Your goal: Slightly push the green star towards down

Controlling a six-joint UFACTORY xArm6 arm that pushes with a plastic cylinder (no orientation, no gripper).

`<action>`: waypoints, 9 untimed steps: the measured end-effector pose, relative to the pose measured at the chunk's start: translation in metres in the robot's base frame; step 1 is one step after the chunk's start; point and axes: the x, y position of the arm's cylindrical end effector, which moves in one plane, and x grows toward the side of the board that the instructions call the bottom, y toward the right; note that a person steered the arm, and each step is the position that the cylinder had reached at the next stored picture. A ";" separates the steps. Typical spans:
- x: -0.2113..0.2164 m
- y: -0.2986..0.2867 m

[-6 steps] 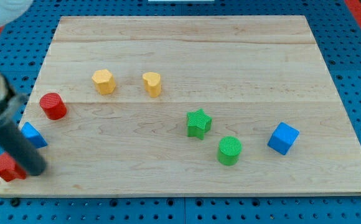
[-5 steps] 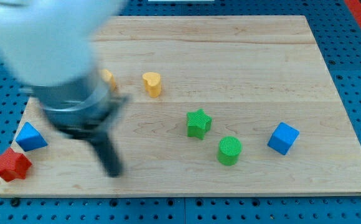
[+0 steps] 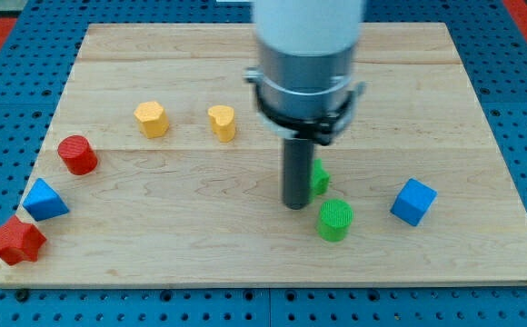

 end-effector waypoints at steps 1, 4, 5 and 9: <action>0.006 0.018; 0.007 0.024; -0.015 0.053; -0.031 0.000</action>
